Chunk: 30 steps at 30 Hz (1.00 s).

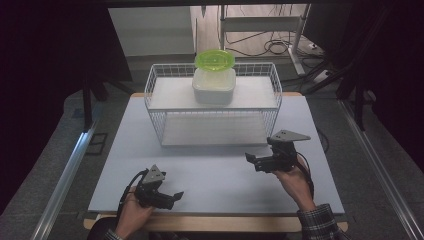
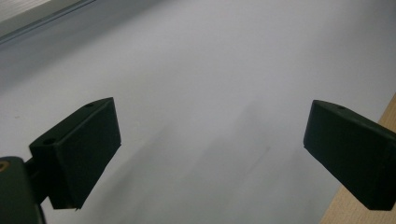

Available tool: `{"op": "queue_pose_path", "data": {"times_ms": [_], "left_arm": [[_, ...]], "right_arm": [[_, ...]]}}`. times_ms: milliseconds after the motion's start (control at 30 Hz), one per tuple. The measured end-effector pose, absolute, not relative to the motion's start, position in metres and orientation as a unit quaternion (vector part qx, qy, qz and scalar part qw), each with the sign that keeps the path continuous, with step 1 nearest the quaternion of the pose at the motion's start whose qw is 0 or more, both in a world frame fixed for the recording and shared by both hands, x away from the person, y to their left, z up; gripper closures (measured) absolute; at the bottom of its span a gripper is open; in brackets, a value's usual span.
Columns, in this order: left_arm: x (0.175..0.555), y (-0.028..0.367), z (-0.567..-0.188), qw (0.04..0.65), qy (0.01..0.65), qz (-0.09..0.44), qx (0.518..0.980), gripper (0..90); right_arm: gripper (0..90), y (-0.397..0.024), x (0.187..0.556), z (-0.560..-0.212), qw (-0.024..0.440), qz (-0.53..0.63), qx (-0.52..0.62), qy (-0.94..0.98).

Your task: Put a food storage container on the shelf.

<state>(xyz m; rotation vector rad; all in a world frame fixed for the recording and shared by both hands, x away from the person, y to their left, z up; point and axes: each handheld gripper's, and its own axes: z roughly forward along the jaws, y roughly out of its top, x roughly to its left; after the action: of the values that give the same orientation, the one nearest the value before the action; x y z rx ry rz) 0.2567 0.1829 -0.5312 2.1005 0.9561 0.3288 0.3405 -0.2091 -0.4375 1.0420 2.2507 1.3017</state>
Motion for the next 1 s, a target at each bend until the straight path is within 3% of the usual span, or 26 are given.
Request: {"op": "queue_pose_path", "data": {"times_ms": [1000], "left_arm": [[0.256,0.182,-0.532,0.394,0.376,0.129,0.829,3.7]], "right_arm": [[0.7,-0.215,0.320,-0.456,0.181,0.443,0.362,0.800]]}}
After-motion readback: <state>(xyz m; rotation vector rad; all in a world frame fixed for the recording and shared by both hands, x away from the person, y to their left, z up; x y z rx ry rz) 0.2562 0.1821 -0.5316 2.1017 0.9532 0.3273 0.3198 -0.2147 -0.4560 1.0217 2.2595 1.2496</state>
